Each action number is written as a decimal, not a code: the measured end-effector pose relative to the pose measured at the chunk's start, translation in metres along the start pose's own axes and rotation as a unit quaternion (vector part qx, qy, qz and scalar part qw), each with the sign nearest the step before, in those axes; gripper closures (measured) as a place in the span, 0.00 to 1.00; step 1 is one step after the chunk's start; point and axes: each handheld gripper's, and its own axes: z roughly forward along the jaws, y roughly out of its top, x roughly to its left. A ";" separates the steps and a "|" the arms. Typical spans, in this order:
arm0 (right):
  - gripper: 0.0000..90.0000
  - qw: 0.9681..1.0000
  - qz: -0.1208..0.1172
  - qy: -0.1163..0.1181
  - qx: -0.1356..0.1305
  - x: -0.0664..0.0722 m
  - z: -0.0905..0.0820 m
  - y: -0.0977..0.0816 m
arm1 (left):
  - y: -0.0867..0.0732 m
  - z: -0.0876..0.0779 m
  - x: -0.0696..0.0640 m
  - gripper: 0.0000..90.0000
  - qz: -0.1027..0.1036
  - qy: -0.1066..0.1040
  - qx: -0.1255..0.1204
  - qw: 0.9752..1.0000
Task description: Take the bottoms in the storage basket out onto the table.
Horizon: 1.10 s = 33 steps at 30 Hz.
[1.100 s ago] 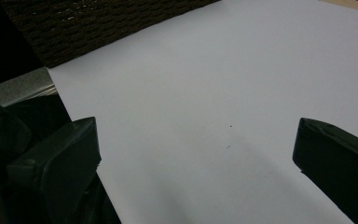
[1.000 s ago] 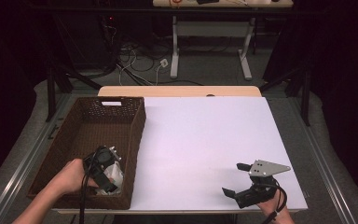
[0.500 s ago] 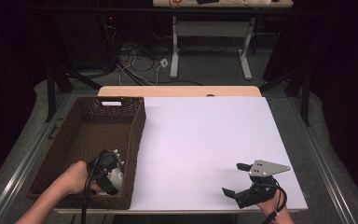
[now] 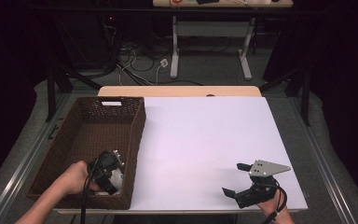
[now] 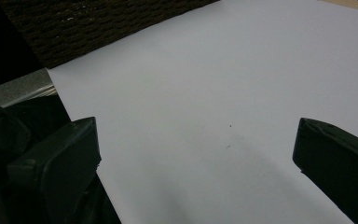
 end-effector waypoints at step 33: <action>0.00 1.000 0.001 0.001 0.000 0.000 0.001 0.000 | 0.001 -0.036 -0.005 0.59 0.079 0.077 -0.008 0.994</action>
